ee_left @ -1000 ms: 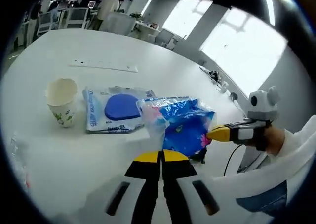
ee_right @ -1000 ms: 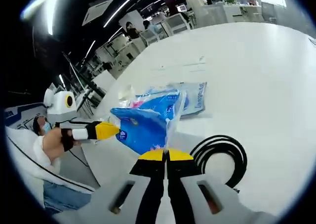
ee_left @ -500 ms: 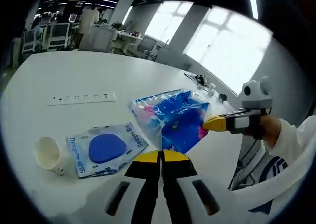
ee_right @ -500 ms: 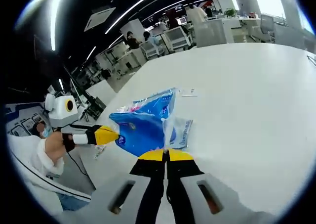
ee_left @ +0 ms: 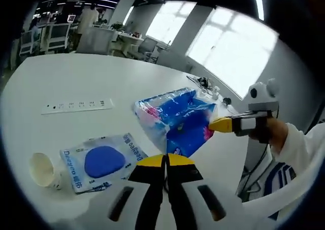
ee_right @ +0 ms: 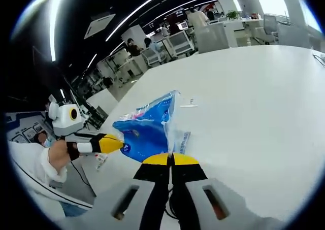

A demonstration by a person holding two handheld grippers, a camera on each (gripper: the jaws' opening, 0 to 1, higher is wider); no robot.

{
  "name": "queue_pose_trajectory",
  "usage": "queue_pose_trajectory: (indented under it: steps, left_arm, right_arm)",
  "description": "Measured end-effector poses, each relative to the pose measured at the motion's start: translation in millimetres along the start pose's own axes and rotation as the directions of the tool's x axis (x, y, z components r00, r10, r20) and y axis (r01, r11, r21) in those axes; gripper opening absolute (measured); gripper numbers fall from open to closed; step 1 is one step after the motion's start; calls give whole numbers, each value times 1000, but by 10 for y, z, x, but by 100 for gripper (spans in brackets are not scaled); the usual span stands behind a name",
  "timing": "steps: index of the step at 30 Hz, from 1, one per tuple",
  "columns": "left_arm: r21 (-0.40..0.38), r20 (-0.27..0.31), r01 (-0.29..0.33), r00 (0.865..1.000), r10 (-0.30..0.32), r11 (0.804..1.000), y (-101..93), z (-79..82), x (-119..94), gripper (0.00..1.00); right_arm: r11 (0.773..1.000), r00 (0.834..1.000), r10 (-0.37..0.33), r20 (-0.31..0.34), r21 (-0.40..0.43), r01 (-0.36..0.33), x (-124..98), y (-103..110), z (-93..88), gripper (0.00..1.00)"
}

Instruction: Arrange the tabletop items into an orderly group along one side of the table until the central work area is clear of visible clutter.

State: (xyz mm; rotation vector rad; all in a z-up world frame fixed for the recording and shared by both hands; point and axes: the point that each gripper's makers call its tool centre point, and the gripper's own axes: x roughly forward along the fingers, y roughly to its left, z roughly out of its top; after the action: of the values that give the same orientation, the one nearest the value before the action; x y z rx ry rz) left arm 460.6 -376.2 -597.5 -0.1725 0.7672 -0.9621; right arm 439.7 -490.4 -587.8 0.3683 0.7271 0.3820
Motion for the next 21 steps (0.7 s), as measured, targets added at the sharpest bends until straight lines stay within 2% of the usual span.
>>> queue_pose_trajectory:
  steps: [10, 13, 18, 21]
  left_arm:
    - [-13, -51, -5, 999, 4, 1000, 26, -100, 369, 0]
    - [39, -74, 26, 997, -23, 999, -52, -148, 480, 0]
    - [-6, -117, -14, 993, 13, 1000, -7, -223, 709, 0]
    - [-7, -144, -14, 989, 13, 1000, -53, -264, 829, 0]
  right_arm:
    - [999, 998, -40, -44, 3, 40, 81, -355, -103, 0]
    - [998, 996, -65, -54, -16, 64, 92, -490, -138, 0]
    - [997, 995, -79, -58, -8, 79, 144, -670, -204, 0]
    - [994, 991, -109, -77, -23, 107, 158, -810, -269, 0]
